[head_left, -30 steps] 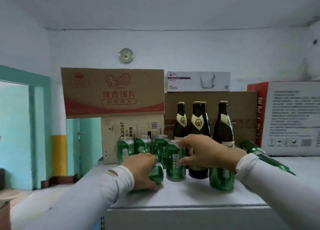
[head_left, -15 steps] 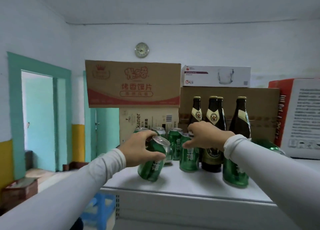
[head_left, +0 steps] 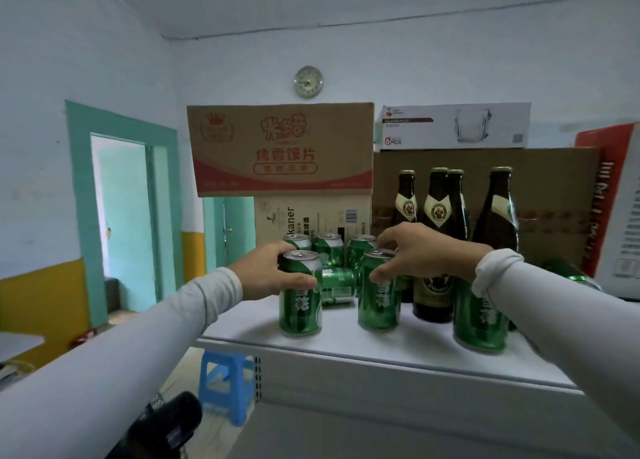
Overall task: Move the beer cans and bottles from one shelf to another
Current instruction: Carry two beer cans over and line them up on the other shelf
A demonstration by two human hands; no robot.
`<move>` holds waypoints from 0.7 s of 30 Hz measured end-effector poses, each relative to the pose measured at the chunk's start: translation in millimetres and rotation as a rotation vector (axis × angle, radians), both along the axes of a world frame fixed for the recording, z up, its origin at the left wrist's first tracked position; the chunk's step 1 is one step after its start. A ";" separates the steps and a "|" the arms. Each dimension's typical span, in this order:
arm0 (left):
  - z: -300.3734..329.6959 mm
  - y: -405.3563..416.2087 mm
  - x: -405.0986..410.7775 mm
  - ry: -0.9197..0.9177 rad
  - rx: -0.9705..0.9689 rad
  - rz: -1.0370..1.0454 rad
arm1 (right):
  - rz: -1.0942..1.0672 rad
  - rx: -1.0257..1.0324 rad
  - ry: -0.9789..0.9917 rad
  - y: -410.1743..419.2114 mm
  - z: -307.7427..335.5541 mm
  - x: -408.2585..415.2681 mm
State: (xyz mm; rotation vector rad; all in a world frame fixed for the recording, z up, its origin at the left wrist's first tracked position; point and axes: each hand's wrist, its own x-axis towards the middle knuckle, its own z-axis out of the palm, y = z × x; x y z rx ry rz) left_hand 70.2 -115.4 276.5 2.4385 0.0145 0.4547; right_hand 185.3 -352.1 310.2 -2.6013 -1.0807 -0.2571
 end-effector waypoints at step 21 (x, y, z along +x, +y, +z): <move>14.2 -61.5 8.9 -0.226 0.019 -0.534 | -0.436 0.245 -0.060 -46.0 7.9 -125.0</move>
